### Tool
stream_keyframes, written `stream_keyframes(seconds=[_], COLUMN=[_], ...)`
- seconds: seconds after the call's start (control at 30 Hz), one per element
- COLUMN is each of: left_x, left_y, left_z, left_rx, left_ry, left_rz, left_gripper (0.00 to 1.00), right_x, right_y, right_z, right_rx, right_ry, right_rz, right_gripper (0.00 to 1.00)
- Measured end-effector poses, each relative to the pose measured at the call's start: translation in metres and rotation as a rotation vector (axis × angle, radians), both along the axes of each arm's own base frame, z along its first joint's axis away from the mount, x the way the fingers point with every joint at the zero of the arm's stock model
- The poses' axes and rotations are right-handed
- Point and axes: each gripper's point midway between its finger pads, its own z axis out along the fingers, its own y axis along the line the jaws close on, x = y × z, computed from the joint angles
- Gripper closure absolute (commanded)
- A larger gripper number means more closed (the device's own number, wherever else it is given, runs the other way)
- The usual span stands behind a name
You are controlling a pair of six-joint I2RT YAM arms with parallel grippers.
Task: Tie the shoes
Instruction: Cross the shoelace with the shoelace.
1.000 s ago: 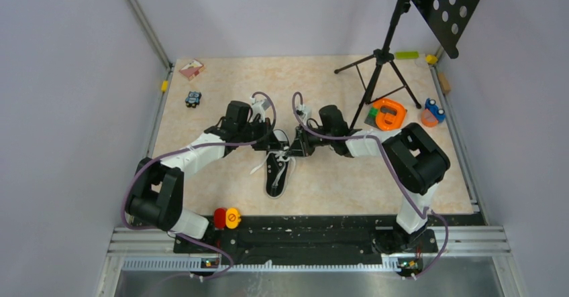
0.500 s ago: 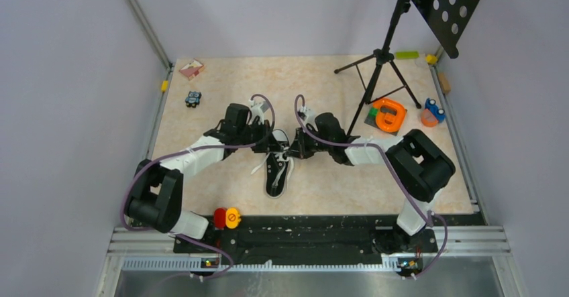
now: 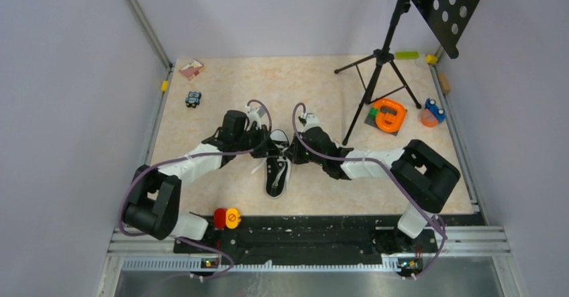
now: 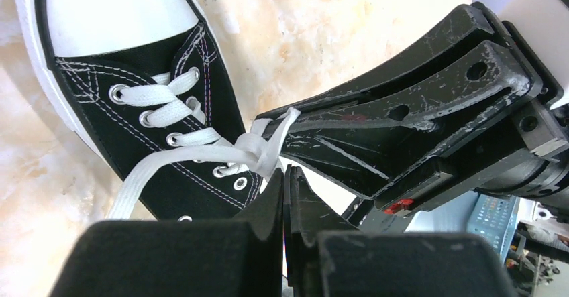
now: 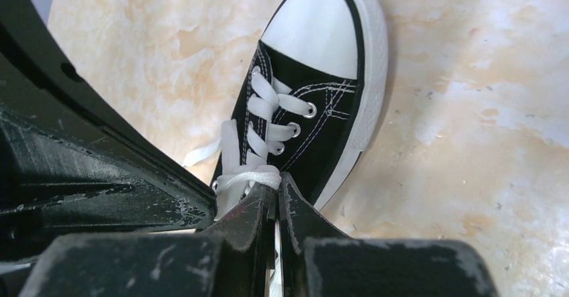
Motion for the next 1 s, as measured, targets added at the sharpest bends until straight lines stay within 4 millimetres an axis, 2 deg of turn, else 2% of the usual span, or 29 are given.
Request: stream_keyframes(seconds=[0.2,0.4,0.63,0.83,0.9,1.0], left_x=[0.002,0.005,0.004,0.001,0.001,0.001], left_y=[0.003,0.003,0.003,0.002,0.002,0.002], left_z=[0.007,0.005,0.003,-0.002,-0.005,-0.006], left_rx=[-0.016,-0.026,-0.029,-0.039,-0.037,-0.039], left_ry=[-0.038,-0.042,-0.034,-0.016,-0.007,-0.004], left_rz=[0.045,0.068,0.071,0.074,0.075,0.076], left_gripper=[1.00,1.00,1.00,1.00,1.00,1.00], right_x=[0.009,0.008,0.008,0.009,0.010,0.009], right_y=[-0.009,-0.019,-0.020,-0.017,-0.017,-0.015], right_z=[0.004,-0.006,-0.007,-0.004,-0.003,-0.001], right_rx=[-0.019,-0.058,-0.060,-0.045,-0.039,-0.028], right_ry=[-0.019,0.014,0.032,0.030,0.028,0.025], right_rz=[-0.121,-0.202,-0.253,-0.256,-0.256,-0.249], right_gripper=[1.00,1.00,1.00,0.77,0.72,0.70])
